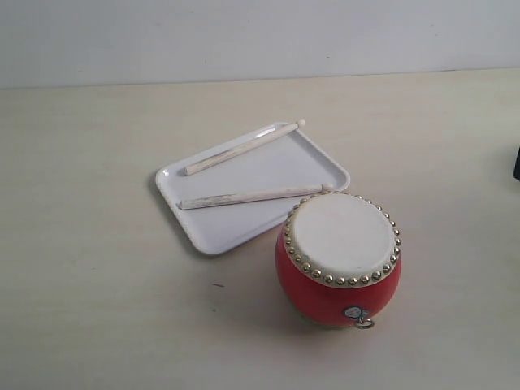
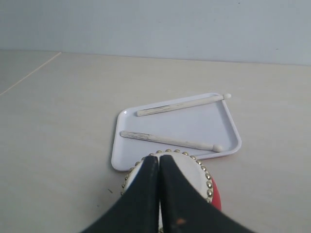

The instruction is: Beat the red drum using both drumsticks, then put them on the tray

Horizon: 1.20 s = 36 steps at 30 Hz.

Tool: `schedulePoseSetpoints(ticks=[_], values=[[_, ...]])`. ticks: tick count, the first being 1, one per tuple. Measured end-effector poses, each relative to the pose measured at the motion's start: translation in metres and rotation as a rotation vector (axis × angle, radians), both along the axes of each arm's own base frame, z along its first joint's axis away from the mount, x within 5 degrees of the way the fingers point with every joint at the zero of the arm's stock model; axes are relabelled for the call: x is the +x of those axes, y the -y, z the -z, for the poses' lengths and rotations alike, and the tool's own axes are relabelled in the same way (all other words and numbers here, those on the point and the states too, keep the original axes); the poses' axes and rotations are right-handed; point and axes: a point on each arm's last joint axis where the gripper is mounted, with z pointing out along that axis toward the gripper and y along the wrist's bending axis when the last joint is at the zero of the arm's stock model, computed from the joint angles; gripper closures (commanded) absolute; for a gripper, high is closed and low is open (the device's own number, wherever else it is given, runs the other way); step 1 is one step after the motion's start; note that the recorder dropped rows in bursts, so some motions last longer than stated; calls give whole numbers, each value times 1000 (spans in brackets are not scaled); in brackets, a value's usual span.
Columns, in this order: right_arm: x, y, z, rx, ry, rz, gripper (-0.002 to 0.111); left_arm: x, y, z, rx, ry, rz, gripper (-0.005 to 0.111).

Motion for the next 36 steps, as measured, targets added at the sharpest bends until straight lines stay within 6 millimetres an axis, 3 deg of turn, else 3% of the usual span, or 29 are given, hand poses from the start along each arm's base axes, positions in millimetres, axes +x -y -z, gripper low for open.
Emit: schedulePoseSetpoints(ticks=[13,17,25,31,36], values=[[-2,4,-2,-25,42,10,108,0,0,0,0,0,0,107],[1,19,2,-36,87,175,108,0,0,0,0,0,0,107],[-10,51,41,-33,159,562,108,0,0,0,0,0,0,107],[-22,53,61,-10,351,599,108,0,0,0,0,0,0,107],[-17,53,91,-22,320,596,108,0,0,0,0,0,0,107]])
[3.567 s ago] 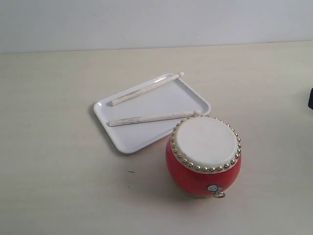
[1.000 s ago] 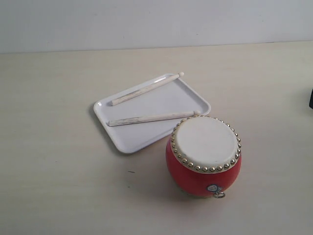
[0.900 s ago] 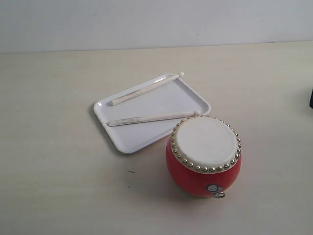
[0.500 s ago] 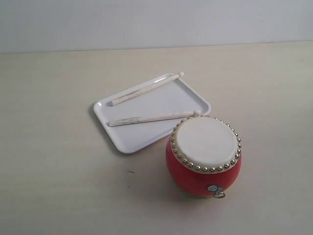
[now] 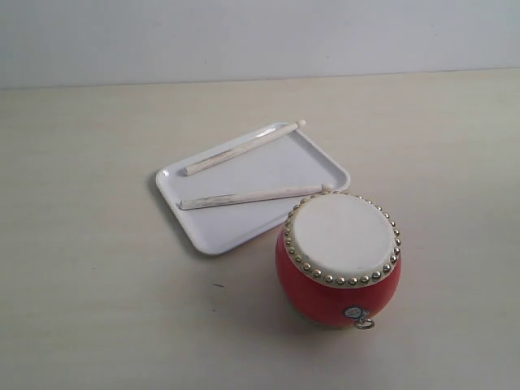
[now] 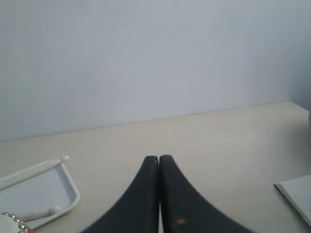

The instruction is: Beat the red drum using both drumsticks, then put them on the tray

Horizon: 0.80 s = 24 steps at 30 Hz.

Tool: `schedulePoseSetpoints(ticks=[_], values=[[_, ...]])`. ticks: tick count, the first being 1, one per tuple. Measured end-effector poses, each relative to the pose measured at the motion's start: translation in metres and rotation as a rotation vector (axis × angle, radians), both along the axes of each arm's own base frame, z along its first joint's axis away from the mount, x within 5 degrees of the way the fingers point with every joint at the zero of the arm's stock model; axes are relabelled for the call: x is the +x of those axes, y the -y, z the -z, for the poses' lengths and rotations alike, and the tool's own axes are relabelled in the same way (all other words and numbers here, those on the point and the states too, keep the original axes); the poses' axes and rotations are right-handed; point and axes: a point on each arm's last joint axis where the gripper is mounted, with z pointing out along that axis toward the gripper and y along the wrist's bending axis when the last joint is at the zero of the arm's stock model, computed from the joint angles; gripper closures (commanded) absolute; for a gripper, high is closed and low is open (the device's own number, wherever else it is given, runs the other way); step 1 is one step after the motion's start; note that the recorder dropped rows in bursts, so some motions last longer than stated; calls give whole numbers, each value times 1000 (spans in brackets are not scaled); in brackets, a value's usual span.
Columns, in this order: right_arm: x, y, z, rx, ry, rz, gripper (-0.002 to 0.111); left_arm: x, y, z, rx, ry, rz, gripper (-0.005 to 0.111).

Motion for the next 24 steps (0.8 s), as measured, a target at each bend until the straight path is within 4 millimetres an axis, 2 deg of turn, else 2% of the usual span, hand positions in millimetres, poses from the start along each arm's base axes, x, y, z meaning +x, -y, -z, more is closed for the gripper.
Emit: schedulePoseSetpoints(ticks=[24], values=[[0,0,3,18,-23,-3,108,0,0,1,0,-6,0,107]])
